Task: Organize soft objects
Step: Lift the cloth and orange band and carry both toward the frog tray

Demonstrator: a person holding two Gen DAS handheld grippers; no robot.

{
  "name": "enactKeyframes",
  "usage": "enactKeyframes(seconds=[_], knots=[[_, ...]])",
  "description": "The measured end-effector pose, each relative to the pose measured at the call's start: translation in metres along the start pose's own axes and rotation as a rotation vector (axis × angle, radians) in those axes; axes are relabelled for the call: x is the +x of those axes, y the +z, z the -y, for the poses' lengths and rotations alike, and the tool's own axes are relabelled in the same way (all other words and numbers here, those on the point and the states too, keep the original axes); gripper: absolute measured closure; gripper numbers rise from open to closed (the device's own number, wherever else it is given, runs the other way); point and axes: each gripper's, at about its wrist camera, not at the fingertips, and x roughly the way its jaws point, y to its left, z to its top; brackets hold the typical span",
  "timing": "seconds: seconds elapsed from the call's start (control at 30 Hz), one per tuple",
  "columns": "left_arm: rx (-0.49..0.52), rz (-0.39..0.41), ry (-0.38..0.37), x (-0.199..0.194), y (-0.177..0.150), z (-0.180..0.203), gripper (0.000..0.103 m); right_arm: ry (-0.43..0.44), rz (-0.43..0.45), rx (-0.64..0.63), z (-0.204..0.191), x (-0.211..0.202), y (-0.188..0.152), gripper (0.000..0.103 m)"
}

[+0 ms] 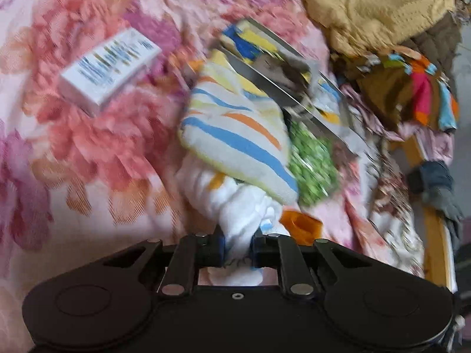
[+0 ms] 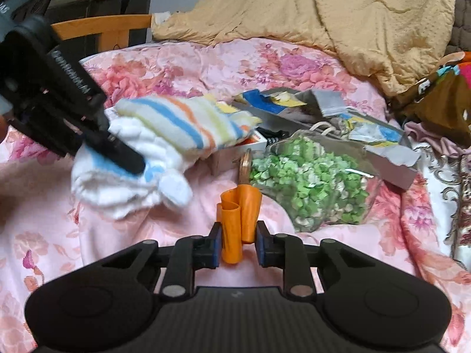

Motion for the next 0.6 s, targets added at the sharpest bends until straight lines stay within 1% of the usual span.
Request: enactKeyframes(seconds=[0.13,0.2,0.27,0.33,0.47,0.6], knots=[[0.034,-0.059,-0.109,-0.003,-0.013,0.011,0.087,-0.022,0.035,0.031,0.009,-0.014,0.005,0.079],[0.073,-0.061,-0.142,-0.006,-0.021,0.019,0.087,-0.037,0.059,0.050,0.016,-0.024,0.009,0.079],[0.109,-0.042,-0.174,-0.012,-0.026,0.025,0.087,-0.050,0.080,0.067,0.022,-0.033,0.012,0.079],[0.122,-0.035,-0.218,-0.019,-0.029,0.030,0.087,-0.065,0.104,0.087,0.030,-0.042,0.016,0.079],[0.108,-0.064,-0.325,-0.030,-0.033,0.036,0.087,-0.051,0.165,0.134,0.046,-0.061,0.024,0.079],[0.027,-0.124,-0.378,-0.035,-0.041,0.029,0.087,-0.050,0.214,0.138,0.053,-0.078,0.033,0.079]])
